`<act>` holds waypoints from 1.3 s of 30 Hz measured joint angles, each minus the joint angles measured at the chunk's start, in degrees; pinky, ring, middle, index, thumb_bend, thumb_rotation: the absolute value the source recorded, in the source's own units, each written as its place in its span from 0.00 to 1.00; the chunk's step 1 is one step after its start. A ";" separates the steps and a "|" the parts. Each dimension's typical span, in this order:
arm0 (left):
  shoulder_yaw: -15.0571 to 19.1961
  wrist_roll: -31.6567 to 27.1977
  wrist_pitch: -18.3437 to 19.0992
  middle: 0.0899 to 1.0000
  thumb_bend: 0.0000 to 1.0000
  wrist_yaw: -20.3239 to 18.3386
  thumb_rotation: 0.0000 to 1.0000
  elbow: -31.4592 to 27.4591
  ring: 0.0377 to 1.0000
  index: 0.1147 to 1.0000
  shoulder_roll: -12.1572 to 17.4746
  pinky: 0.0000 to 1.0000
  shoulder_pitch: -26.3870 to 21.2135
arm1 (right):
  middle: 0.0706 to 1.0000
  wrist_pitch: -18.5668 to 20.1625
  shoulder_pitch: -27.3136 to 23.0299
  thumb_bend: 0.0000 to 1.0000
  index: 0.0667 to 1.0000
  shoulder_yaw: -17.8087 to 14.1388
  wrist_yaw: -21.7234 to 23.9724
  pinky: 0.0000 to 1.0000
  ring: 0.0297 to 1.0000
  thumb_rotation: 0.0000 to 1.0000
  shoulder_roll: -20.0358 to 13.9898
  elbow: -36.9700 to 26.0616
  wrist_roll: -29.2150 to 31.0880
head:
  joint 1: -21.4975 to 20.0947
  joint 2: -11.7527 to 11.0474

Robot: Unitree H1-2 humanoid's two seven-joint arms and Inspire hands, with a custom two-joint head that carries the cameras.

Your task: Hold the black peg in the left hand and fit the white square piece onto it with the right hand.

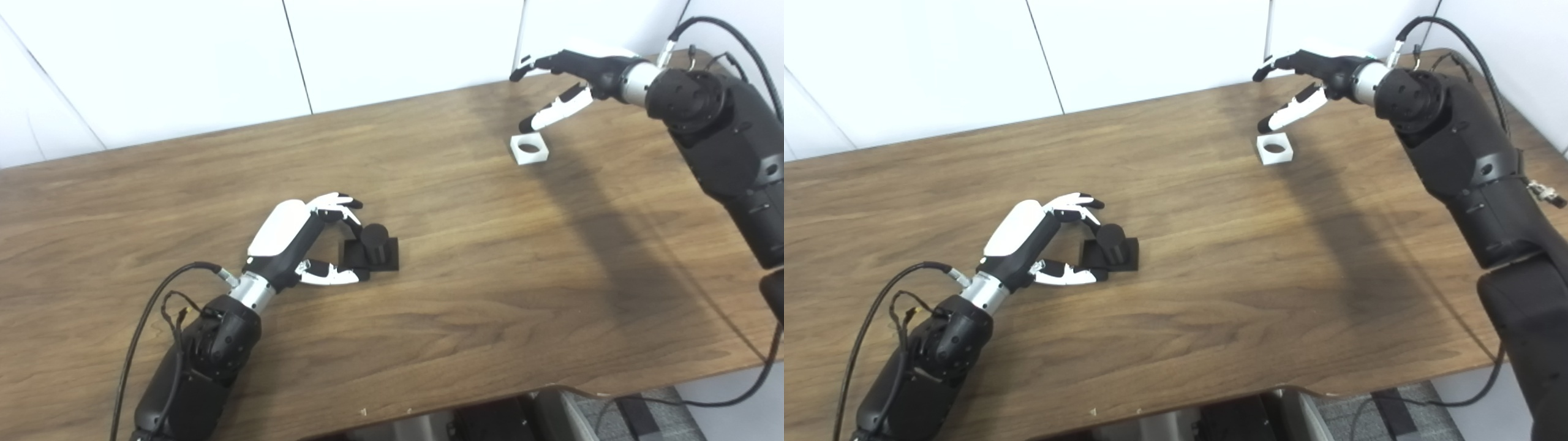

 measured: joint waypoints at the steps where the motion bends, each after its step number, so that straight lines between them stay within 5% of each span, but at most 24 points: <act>1: -0.01 0.00 0.00 0.81 0.52 0.00 0.07 0.01 0.88 0.42 0.00 0.77 0.00 | 0.95 0.00 0.00 0.80 0.84 0.19 0.26 0.91 1.00 0.42 -0.11 0.00 0.00 | 0.00 0.00; 12: -0.02 0.00 0.04 0.81 0.52 0.00 0.07 0.01 0.88 0.42 0.03 0.78 0.00 | 0.97 1.32 0.59 0.99 0.87 3.34 6.49 0.86 0.99 0.49 -1.95 -1.90 -0.62 | 0.17 -0.09; 24: -0.03 0.00 0.03 0.81 0.52 0.02 0.07 0.01 0.88 0.42 0.07 0.77 0.04 | 0.97 2.16 1.31 1.00 0.86 5.34 7.09 0.85 0.99 0.38 -1.82 -0.86 -2.25 | 0.35 -0.09; 39: 0.12 0.00 0.01 0.81 0.52 0.27 0.07 -0.07 0.87 0.42 0.07 0.76 0.36 | 0.96 2.57 1.99 1.00 0.89 5.59 3.03 0.85 0.99 0.40 -1.18 3.65 -4.54 | 0.88 -0.09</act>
